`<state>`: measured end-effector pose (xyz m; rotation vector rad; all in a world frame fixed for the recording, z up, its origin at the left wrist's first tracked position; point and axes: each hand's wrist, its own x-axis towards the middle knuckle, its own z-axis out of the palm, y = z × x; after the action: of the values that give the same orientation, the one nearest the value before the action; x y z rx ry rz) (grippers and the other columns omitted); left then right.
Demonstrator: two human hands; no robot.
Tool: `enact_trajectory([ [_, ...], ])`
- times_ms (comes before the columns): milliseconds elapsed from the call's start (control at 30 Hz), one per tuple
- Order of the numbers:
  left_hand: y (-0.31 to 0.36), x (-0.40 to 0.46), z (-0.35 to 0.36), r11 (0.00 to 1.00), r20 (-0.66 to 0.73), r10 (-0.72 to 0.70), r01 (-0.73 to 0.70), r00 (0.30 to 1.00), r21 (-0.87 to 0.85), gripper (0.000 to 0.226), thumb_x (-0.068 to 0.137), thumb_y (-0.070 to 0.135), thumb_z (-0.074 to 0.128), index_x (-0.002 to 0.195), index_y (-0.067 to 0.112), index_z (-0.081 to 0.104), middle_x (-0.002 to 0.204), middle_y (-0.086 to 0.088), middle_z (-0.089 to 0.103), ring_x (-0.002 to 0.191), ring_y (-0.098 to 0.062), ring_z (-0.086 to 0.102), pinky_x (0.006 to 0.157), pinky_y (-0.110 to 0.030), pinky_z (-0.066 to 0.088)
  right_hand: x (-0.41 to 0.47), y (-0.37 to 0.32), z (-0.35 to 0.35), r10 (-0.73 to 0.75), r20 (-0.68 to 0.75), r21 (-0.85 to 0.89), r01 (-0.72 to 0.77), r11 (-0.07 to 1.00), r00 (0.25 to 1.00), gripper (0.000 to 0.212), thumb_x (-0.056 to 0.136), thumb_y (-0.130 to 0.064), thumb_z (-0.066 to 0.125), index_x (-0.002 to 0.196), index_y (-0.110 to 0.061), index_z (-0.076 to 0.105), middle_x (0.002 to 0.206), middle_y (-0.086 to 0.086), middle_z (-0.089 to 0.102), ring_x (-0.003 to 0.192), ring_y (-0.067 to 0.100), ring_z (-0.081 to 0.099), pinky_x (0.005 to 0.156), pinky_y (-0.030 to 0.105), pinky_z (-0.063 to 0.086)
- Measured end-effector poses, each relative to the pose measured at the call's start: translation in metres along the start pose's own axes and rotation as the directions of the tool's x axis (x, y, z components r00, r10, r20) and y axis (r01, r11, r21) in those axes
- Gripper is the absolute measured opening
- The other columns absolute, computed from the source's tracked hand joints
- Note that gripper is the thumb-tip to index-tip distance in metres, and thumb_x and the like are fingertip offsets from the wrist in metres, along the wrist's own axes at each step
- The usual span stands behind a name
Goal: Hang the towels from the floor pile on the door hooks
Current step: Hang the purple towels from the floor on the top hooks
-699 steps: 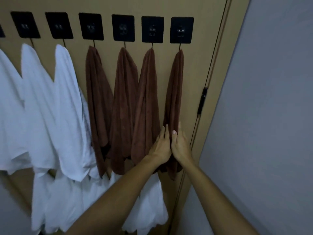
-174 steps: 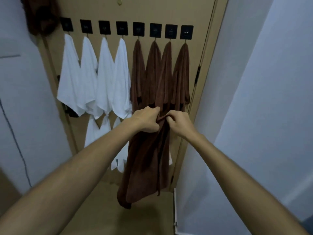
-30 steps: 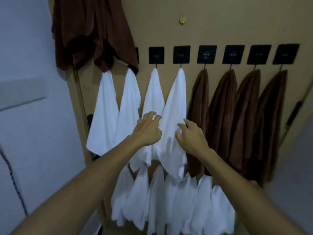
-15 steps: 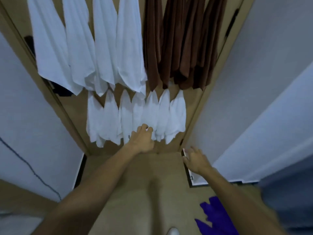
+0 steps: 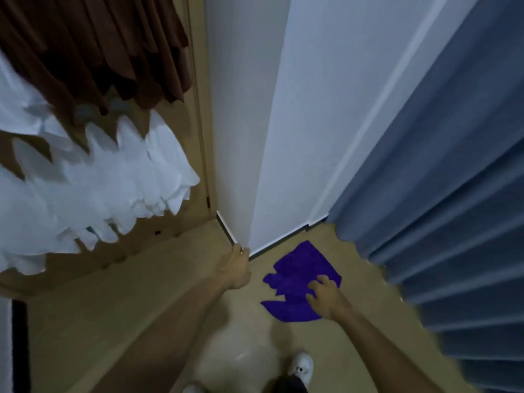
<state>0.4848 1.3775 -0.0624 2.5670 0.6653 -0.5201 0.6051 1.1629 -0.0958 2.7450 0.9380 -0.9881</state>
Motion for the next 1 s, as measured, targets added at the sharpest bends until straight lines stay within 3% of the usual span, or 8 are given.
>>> enact_trajectory([
  [267, 0.133, 0.067, 0.050, 0.998, 0.150, 0.065, -0.068, 0.987, 0.016, 0.046, 0.090, 0.021, 0.045, 0.135, 0.008, 0.040, 0.136, -0.014, 0.042, 0.124, -0.031, 0.045, 0.100, -0.040, 0.042, 0.021, 0.152, 0.009, 0.123, 0.056, 0.141, -0.130, 0.981, 0.991, 0.039, 0.096, -0.028, 0.043, 0.129, -0.009, 0.050, 0.136, 0.014, 0.042, 0.126, 0.030, 0.042, 0.103, 0.031, 0.037],
  [433, 0.171, 0.107, 0.089, 0.997, 0.253, 0.060, -0.070, 0.966, 0.030, 0.049, 0.092, 0.021, 0.045, 0.138, 0.010, 0.035, 0.138, -0.012, 0.037, 0.128, -0.030, 0.037, 0.104, -0.045, 0.037, 0.053, 0.208, 0.026, 0.141, 0.129, 0.200, -0.165, 0.966, 0.982, 0.040, 0.099, -0.025, 0.038, 0.135, -0.007, 0.041, 0.145, 0.013, 0.033, 0.134, 0.029, 0.032, 0.107, 0.033, 0.030],
  [567, 0.171, 0.134, 0.137, 0.997, 0.321, 0.035, -0.055, 0.947, 0.053, 0.048, 0.093, 0.019, 0.044, 0.139, 0.012, 0.034, 0.136, -0.010, 0.038, 0.129, -0.028, 0.037, 0.102, -0.042, 0.037, 0.081, 0.220, 0.070, 0.106, 0.218, 0.297, -0.169, 0.940, 0.970, 0.045, 0.099, -0.025, 0.039, 0.141, -0.009, 0.035, 0.151, 0.010, 0.025, 0.137, 0.029, 0.028, 0.111, 0.033, 0.028],
  [733, 0.150, 0.182, 0.210, 0.994, 0.420, -0.019, -0.027, 0.907, 0.103, 0.056, 0.091, 0.022, 0.049, 0.142, 0.012, 0.028, 0.142, -0.012, 0.030, 0.130, -0.031, 0.033, 0.100, -0.043, 0.038, 0.136, 0.223, 0.144, 0.073, 0.319, 0.320, -0.180, 0.930, 0.945, 0.042, 0.098, -0.023, 0.040, 0.139, -0.012, 0.039, 0.154, 0.006, 0.018, 0.135, 0.032, 0.029, 0.110, 0.037, 0.031],
  [867, 0.129, 0.242, 0.272, 0.992, 0.392, -0.003, -0.046, 0.920, 0.117, 0.068, 0.086, 0.022, 0.054, 0.144, 0.013, 0.021, 0.146, -0.011, 0.024, 0.132, -0.032, 0.031, 0.099, -0.045, 0.038, 0.208, 0.236, 0.204, 0.082, 0.367, 0.313, -0.206, 0.927, 0.927, 0.043, 0.097, -0.021, 0.042, 0.139, -0.015, 0.039, 0.157, 0.005, 0.009, 0.135, 0.032, 0.031, 0.108, 0.036, 0.034],
  [1000, 0.110, 0.313, 0.333, 0.997, 0.344, 0.005, -0.033, 0.939, 0.075, 0.063, 0.088, 0.019, 0.051, 0.144, 0.011, 0.023, 0.145, -0.012, 0.026, 0.131, -0.032, 0.030, 0.100, -0.044, 0.036, 0.294, 0.241, 0.257, 0.087, 0.359, 0.324, -0.211, 0.922, 0.929, 0.044, 0.096, -0.024, 0.044, 0.139, -0.014, 0.039, 0.157, 0.007, 0.009, 0.133, 0.033, 0.034, 0.108, 0.038, 0.034],
])
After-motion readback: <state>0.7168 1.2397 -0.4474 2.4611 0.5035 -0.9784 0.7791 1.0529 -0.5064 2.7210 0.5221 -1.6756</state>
